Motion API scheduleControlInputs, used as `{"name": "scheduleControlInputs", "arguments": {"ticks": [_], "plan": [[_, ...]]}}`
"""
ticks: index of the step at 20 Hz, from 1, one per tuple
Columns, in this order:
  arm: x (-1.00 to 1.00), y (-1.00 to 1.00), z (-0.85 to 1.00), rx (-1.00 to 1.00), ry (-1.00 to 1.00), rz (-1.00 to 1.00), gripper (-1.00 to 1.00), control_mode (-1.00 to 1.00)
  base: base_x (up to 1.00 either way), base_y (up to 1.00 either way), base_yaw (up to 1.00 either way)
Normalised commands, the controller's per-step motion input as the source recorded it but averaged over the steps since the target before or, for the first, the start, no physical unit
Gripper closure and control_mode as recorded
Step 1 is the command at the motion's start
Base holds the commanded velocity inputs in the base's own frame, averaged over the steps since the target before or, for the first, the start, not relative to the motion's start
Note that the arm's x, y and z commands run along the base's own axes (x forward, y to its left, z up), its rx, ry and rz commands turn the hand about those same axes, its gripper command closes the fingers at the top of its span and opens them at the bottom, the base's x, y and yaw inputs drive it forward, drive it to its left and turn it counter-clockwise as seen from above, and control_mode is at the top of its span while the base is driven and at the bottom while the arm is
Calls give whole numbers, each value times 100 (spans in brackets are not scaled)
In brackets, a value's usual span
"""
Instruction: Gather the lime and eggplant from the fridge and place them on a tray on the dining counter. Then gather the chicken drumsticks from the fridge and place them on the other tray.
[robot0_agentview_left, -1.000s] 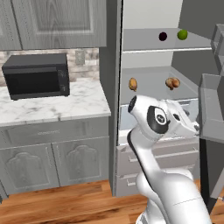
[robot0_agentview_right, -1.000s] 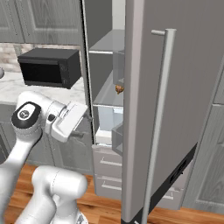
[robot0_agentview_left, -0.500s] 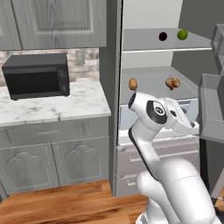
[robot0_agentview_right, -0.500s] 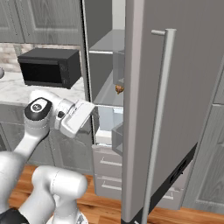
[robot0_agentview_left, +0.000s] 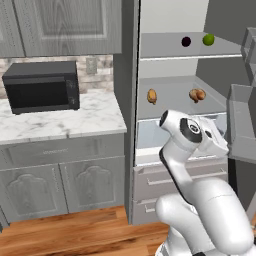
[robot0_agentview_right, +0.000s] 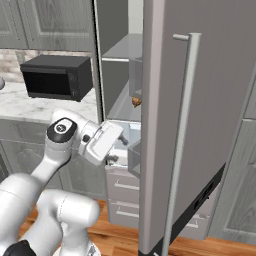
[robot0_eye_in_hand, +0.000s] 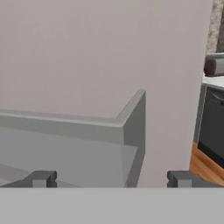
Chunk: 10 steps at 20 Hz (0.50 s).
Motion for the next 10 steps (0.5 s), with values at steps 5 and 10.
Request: {"name": "scheduleControlInputs", "arguments": {"ticks": [5, 10], "plan": [[0, -28, -21, 0, -2, -6, -100, -100, 0, 0, 0], [-2, -44, 0, 0, -1, -7, -100, -100, 0, 0, 0]]}}
